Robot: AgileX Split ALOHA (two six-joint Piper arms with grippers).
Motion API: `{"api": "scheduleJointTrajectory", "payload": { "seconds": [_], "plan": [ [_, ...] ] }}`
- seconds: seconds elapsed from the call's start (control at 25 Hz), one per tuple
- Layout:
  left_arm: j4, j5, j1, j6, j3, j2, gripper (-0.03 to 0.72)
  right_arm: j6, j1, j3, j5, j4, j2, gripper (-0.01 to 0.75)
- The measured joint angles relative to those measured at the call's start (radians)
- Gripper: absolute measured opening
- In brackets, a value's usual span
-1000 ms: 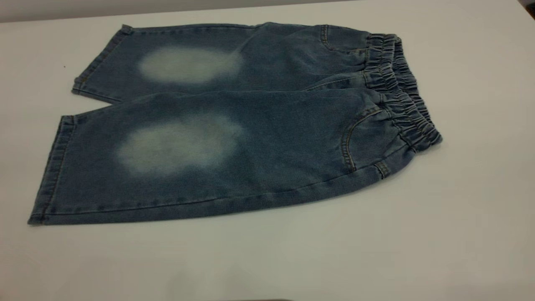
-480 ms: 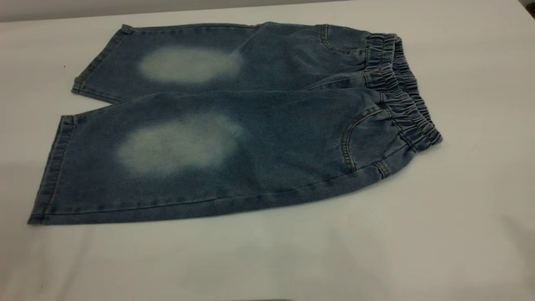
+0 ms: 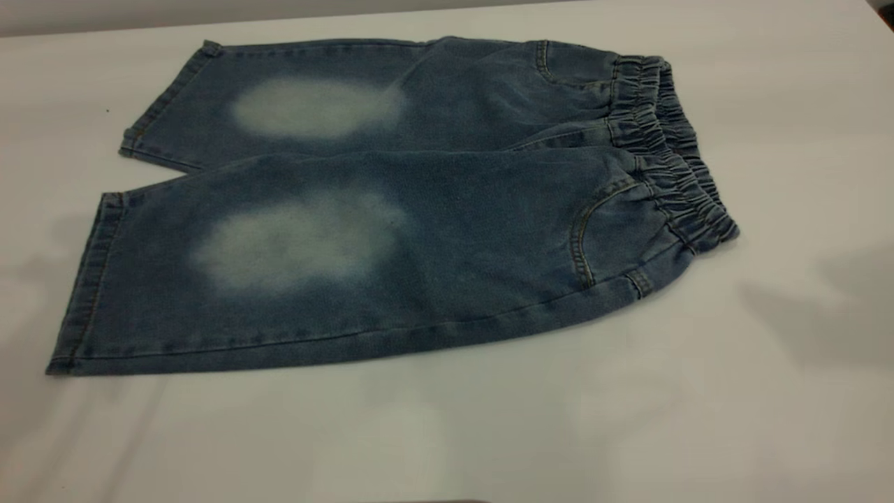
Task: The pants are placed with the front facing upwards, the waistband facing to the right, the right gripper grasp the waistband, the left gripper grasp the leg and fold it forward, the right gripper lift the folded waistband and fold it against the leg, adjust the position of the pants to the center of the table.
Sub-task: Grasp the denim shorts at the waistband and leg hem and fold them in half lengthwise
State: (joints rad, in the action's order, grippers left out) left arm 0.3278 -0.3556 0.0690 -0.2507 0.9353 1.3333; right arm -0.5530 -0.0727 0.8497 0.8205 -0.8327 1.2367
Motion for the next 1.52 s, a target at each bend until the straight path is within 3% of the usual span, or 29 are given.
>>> {"api": "scheduleJointTrajectory", "payload": {
  "seconds": [0.52, 1.16, 1.52],
  "plan": [
    [0.005, 0.083, 0.000, -0.011, 0.001, 0.001, 0.421, -0.010, 0.018, 0.005, -0.119, -0.062, 0.428, 0.568],
    [0.006, 0.105, 0.000, -0.011, 0.001, 0.002, 0.421, -0.326, 0.026, 0.013, -0.150, -0.345, 0.753, 0.568],
    [0.006, 0.104, 0.000, -0.014, 0.001, 0.002, 0.421, -0.401, 0.032, 0.015, -0.252, -0.425, 0.850, 0.568]
  ]
}}
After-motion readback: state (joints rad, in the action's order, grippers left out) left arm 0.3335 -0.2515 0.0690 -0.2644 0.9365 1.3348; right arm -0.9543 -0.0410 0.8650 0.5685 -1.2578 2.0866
